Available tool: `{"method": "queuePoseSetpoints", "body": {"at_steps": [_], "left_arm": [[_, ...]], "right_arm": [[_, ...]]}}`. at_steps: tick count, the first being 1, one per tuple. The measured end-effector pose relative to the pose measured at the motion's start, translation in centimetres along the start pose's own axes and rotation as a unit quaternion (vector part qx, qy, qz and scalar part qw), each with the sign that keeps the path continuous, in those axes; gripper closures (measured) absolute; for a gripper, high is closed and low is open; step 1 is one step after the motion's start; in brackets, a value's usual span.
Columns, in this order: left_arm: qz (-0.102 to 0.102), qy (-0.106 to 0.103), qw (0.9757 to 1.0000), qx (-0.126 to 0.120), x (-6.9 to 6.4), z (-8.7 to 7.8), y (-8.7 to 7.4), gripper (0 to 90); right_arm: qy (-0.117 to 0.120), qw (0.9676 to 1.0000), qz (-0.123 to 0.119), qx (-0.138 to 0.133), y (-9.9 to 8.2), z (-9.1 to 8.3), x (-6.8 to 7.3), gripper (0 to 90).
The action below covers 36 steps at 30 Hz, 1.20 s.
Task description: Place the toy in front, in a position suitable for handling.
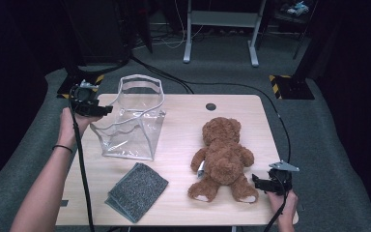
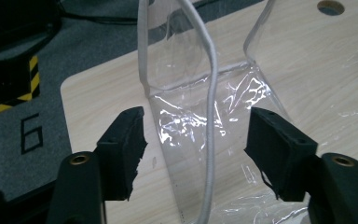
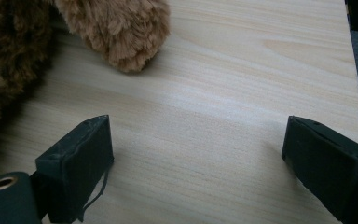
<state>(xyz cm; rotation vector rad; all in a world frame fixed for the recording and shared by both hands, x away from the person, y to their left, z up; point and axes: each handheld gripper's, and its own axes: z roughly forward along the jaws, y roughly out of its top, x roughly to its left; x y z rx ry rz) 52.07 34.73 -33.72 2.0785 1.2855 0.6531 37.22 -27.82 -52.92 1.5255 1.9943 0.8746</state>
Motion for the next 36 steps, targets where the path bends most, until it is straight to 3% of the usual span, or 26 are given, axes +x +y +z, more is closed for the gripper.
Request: {"method": "queuePoseSetpoints", "body": {"at_steps": [4, 5, 6, 9, 13, 16, 18, 23, 24, 29, 31, 36], "left_arm": [[0.007, 0.003, 0.9999, 0.013, 0.2, 0.5, 0.2, 44.0], [0.012, -0.007, 0.9998, 0.016, 0.2, 0.7, 0.3, 46.1], [0.024, 0.0, 0.9992, 0.033, -0.1, 1.1, 0.6, 49.0], [0.028, -0.007, 0.9989, 0.038, -0.1, 1.5, 0.7, 53.4], [0.022, -0.012, 0.9992, 0.03, 0.0, 1.8, 0.6, 74.7], [0.021, -0.012, 0.9994, 0.025, -0.2, 2.0, 0.6, 82.3], [0.01, -0.015, 0.9997, 0.015, -0.2, 2.1, 0.6, 86.6], [-0.019, 0.013, 0.9997, 0.001, -0.1, 2.3, 0.4, 87.4], [-0.043, 0.016, 0.9989, -0.008, 0.3, 2.3, 0.2, 87.4], [-0.067, 0.031, 0.9971, -0.016, 1.2, 2.4, -0.1, 87.5], [-0.089, 0.044, 0.9949, -0.022, 1.6, 2.5, -0.3, 87.5], [-0.106, 0.06, 0.9922, -0.027, 2.2, 2.7, -0.5, 87.5]], "right_arm": [[0.001, 1.0, -0.002, -0.001, 0.0, 0.0, 0.0, 8.1], [0.0, 1.0, 0.001, 0.0, 0.0, 0.0, 0.0, 8.1], [0.001, 1.0, 0.0, 0.0, 0.0, 0.0, 0.0, 8.1], [0.001, 1.0, -0.002, 0.0, 0.0, 0.0, 0.0, 8.1], [0.0, 1.0, 0.001, 0.0, 0.0, 0.0, 0.0, 8.1], [0.0, 1.0, 0.002, 0.001, 0.0, 0.0, 0.0, 8.1], [0.001, 1.0, 0.0, 0.0, 0.0, 0.0, 0.0, 8.1], [0.001, 1.0, 0.0, 0.0, 0.0, 0.0, 0.0, 8.1], [0.0, 1.0, 0.0, 0.0, 0.0, 0.0, 0.0, 8.1], [0.0, 1.0, 0.002, 0.001, 0.0, 0.0, 0.0, 8.1], [0.0, 1.0, 0.002, 0.001, 0.0, 0.0, 0.0, 8.2], [0.0, 1.0, 0.002, 0.001, 0.0, 0.0, 0.0, 8.2]]}}
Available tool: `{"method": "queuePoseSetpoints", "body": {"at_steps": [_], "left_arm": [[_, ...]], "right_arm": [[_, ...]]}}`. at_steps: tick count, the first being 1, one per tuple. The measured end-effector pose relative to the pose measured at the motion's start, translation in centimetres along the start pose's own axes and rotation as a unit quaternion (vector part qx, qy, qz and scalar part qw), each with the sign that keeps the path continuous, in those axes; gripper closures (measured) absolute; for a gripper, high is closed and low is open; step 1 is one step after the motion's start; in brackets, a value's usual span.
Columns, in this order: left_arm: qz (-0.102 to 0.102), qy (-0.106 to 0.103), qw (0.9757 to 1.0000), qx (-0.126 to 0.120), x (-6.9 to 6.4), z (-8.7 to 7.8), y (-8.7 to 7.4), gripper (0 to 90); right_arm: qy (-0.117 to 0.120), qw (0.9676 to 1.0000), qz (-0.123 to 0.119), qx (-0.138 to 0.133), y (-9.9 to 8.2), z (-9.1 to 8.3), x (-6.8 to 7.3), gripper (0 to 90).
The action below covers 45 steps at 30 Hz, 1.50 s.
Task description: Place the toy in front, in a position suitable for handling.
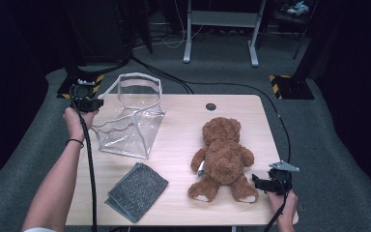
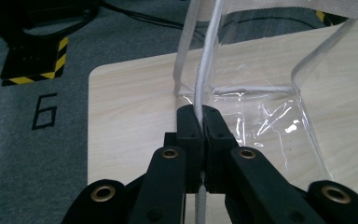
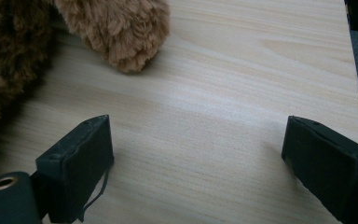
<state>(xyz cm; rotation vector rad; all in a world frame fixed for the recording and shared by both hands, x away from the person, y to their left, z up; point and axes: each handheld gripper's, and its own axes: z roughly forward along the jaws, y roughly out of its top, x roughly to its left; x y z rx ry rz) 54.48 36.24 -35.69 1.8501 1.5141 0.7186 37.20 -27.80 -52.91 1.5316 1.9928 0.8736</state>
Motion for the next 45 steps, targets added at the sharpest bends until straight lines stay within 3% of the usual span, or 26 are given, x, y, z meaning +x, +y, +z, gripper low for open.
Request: {"method": "queuePoseSetpoints", "body": {"at_steps": [11, 16, 19, 22, 27, 34, 36, 38, 43, 45], "left_arm": [[-0.037, 0.037, 0.9986, -0.003, 2.0, 0.0, -0.1, 87.5], [-0.051, 0.06, 0.9969, -0.007, 2.8, 0.1, -0.2, 87.5], [-0.066, 0.064, 0.9957, -0.008, 3.5, 0.1, -0.2, 87.5], [-0.067, 0.071, 0.9952, -0.011, 3.8, 0.2, -0.1, 87.5], [-0.085, 0.081, 0.9931, -0.013, 4.4, 0.5, 0.1, 87.5], [-0.088, 0.092, 0.9918, -0.016, 4.8, 0.8, 0.2, 87.5], [-0.106, 0.089, 0.9902, -0.018, 4.9, 0.9, 0.3, 87.5], [-0.103, 0.09, 0.9905, -0.015, 5.1, 0.9, 0.4, 87.5], [-0.122, 0.098, 0.9874, -0.023, 5.3, 1.2, 0.4, 87.5], [-0.114, 0.102, 0.9879, -0.024, 5.6, 1.2, 0.5, 87.5]], "right_arm": [[0.0, 1.0, 0.0, 0.0, 0.0, 0.0, 0.0, 8.3], [0.0, 1.0, 0.0, 0.0, 0.0, 0.0, 0.0, 8.3], [0.0, 1.0, 0.0, 0.0, 0.0, 0.0, 0.0, 8.3], [0.0, 1.0, 0.0, 0.0, 0.0, 0.0, 0.0, 8.3], [0.0, 1.0, 0.0, 0.0, 0.0, 0.0, 0.0, 8.3], [0.0, 1.0, 0.0, 0.0, 0.0, 0.0, 0.0, 8.3], [0.0, 1.0, 0.0, 0.0, 0.0, 0.0, 0.0, 8.3], [0.0, 1.0, 0.001, 0.0, 0.0, 0.0, 0.0, 8.3], [0.0, 1.0, 0.0, 0.0, 0.0, 0.0, 0.0, 8.3], [0.0, 1.0, 0.0, 0.0, 0.0, 0.0, 0.0, 8.3]]}}
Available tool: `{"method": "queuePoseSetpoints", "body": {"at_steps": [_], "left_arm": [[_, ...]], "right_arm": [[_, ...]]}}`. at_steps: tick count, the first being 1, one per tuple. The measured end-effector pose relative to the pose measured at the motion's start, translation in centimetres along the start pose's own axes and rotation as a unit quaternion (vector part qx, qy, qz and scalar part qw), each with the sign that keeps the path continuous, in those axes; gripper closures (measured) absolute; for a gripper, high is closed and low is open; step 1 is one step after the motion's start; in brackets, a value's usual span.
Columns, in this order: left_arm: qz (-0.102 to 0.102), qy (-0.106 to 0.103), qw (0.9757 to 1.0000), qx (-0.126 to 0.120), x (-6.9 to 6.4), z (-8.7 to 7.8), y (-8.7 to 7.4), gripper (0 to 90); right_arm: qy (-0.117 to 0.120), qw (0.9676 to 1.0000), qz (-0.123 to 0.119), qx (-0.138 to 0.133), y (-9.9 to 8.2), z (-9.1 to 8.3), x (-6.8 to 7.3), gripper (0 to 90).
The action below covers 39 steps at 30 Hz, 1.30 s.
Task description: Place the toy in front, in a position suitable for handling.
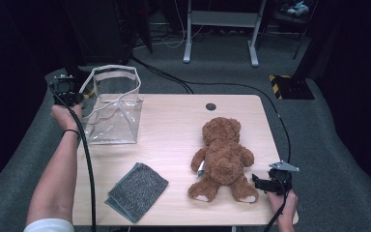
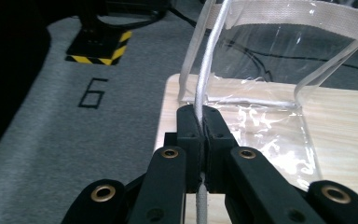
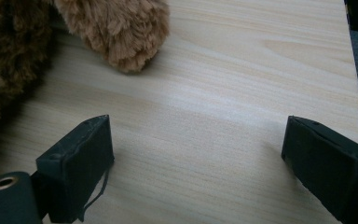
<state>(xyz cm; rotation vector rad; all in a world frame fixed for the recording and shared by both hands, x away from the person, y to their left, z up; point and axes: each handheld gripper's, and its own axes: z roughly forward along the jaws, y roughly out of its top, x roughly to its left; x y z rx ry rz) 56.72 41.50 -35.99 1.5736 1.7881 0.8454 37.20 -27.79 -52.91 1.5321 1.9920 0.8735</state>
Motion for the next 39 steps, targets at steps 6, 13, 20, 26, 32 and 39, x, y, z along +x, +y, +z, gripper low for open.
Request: {"method": "queuePoseSetpoints", "body": {"at_steps": [6, 13, 20, 26, 32, 39], "left_arm": [[0.001, 0.006, 1.0, -0.001, 0.0, 0.3, 0.2, 87.5], [0.014, -0.003, 0.9999, -0.007, -0.1, 0.5, 0.3, 87.0], [0.015, -0.031, 0.9993, -0.017, -0.2, -0.7, 0.6, 47.5], [0.041, -0.058, 0.9972, -0.021, -0.8, -2.9, 0.8, 32.2], [0.081, -0.094, 0.9921, -0.012, -1.7, -5.0, -0.3, 19.7], [0.112, -0.124, 0.9859, -0.013, -2.5, -7.0, -2.8, 13.4]], "right_arm": [[0.0, 1.0, 0.0, 0.0, 0.0, 0.0, 0.0, 8.3], [0.0, 1.0, 0.0, 0.0, 0.0, 0.0, 0.0, 8.3], [0.0, 1.0, 0.0, 0.0, 0.0, 0.0, 0.0, 8.4], [0.0, 1.0, 0.0, 0.0, 0.0, 0.0, 0.0, 8.4], [0.0, 1.0, 0.0, 0.0, 0.0, 0.0, 0.0, 8.4], [0.0, 1.0, 0.001, 0.0, 0.0, 0.0, 0.0, 8.4]]}}
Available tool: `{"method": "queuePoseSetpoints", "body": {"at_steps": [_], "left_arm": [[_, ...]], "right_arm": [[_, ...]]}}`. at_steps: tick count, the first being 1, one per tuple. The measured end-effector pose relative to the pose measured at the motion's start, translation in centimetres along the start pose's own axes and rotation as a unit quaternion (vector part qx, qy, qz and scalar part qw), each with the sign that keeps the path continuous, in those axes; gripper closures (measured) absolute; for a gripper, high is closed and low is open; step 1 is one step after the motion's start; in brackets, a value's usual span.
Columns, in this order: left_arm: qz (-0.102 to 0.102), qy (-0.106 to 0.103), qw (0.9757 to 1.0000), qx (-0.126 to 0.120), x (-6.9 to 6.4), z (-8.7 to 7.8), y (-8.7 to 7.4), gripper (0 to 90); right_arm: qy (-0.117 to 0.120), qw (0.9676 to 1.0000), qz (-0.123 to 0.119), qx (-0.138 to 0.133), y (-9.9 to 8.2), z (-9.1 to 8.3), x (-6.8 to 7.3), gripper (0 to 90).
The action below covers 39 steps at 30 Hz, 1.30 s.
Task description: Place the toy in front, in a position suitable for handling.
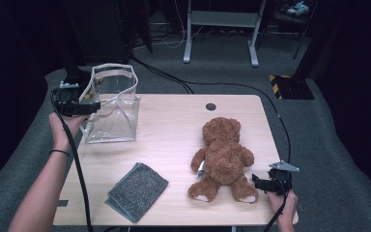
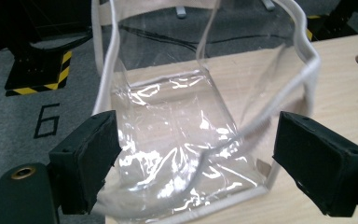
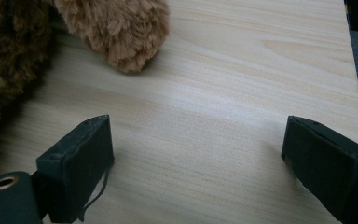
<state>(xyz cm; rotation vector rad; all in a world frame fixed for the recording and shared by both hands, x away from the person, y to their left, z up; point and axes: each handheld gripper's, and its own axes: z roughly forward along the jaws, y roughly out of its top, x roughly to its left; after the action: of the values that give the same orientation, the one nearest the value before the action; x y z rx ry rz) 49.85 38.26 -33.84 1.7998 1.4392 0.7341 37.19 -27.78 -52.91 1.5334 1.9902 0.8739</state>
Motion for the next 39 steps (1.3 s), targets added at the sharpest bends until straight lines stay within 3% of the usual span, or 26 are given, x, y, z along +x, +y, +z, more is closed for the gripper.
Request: {"method": "queuePoseSetpoints", "body": {"at_steps": [8, 15, 22, 30, 39], "left_arm": [[0.01, -0.008, 0.9999, -0.009, -1.0, -1.6, -1.3, 10.0], [0.04, -0.017, 0.999, -0.014, -2.6, -3.5, -2.8, 8.4], [0.049, -0.029, 0.9982, -0.019, -3.6, -4.4, -4.3, 7.9], [0.07, -0.059, 0.9958, 0.008, -6.1, -3.6, -7.6, 6.4], [0.081, -0.08, 0.9927, 0.038, -7.7, -2.1, -11.0, 5.0]], "right_arm": [[0.0, 1.0, -0.001, 0.0, 0.0, 0.0, 0.0, 8.4], [0.0, 1.0, -0.001, 0.0, 0.0, 0.0, 0.0, 8.4], [0.0, 1.0, 0.0, 0.0, 0.0, 0.0, 0.0, 8.4], [0.0, 1.0, 0.0, 0.0, 0.0, 0.0, 0.0, 8.4], [0.0, 1.0, 0.0, 0.0, 0.0, 0.0, 0.0, 8.4]]}}
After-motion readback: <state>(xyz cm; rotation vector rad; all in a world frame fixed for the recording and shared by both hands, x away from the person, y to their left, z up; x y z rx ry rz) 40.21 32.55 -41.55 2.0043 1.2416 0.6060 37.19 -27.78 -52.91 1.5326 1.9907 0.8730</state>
